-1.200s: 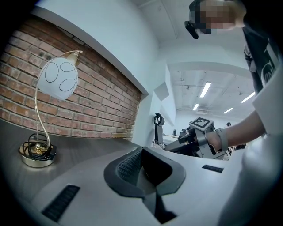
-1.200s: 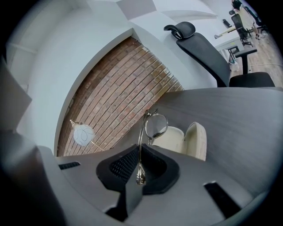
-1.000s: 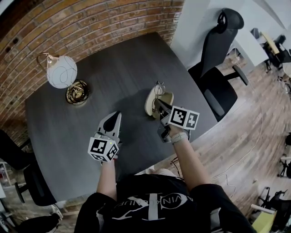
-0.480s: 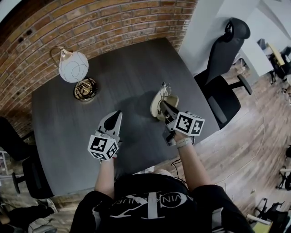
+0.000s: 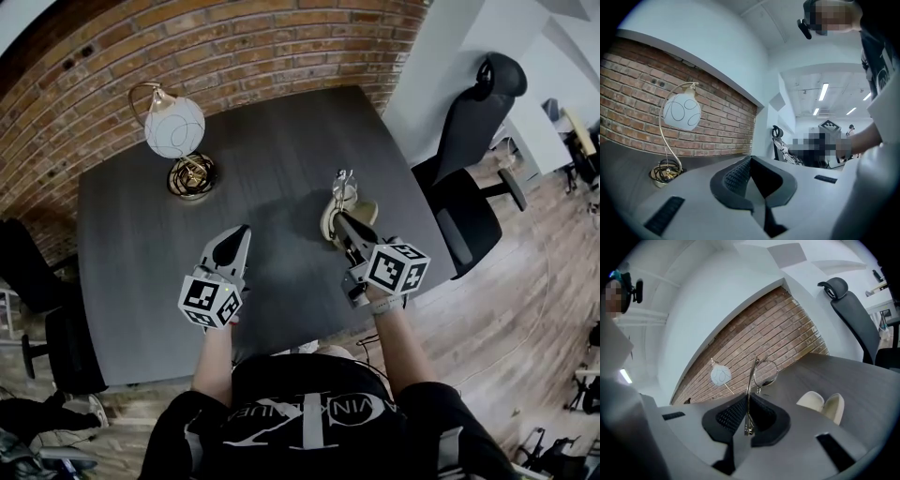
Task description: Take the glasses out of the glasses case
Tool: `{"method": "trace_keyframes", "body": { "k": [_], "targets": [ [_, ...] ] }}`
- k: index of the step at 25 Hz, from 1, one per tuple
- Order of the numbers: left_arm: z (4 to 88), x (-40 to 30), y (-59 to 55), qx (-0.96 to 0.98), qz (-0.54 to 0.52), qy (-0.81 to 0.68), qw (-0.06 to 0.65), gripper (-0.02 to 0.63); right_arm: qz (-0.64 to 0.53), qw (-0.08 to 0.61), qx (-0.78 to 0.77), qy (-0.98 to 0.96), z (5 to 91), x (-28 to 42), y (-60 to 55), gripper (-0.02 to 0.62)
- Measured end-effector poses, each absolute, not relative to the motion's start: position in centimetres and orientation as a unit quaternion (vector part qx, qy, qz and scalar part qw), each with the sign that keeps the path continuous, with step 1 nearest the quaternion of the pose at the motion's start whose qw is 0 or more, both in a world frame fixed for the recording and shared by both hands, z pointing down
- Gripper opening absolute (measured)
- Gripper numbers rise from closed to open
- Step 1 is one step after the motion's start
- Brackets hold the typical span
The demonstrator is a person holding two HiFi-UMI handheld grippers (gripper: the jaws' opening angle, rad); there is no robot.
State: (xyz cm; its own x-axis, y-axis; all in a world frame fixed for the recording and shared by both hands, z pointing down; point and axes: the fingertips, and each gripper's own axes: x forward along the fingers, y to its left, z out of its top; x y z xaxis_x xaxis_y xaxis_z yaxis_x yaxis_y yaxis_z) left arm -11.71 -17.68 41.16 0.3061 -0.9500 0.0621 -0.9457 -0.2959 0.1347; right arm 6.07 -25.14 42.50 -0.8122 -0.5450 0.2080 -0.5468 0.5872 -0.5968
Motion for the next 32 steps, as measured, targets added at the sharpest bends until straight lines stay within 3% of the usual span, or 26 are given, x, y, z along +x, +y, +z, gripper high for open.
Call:
{"method": "trace_keyframes", "body": {
  "k": [16, 32],
  "targets": [
    [39.9, -15.8, -13.6, 0.763, -0.027, -0.644, 0.050, 0.012, 0.240, -0.004, 0.200, -0.950, 40.5, 1.0, -19.9, 0.037],
    [40.2, -18.8, -10.2, 0.735, -0.017, -0.677, 0.045, 0.012, 0.230, 0.004, 0.169, -0.958, 42.0, -0.5, -17.8, 0.037]
  ]
}}
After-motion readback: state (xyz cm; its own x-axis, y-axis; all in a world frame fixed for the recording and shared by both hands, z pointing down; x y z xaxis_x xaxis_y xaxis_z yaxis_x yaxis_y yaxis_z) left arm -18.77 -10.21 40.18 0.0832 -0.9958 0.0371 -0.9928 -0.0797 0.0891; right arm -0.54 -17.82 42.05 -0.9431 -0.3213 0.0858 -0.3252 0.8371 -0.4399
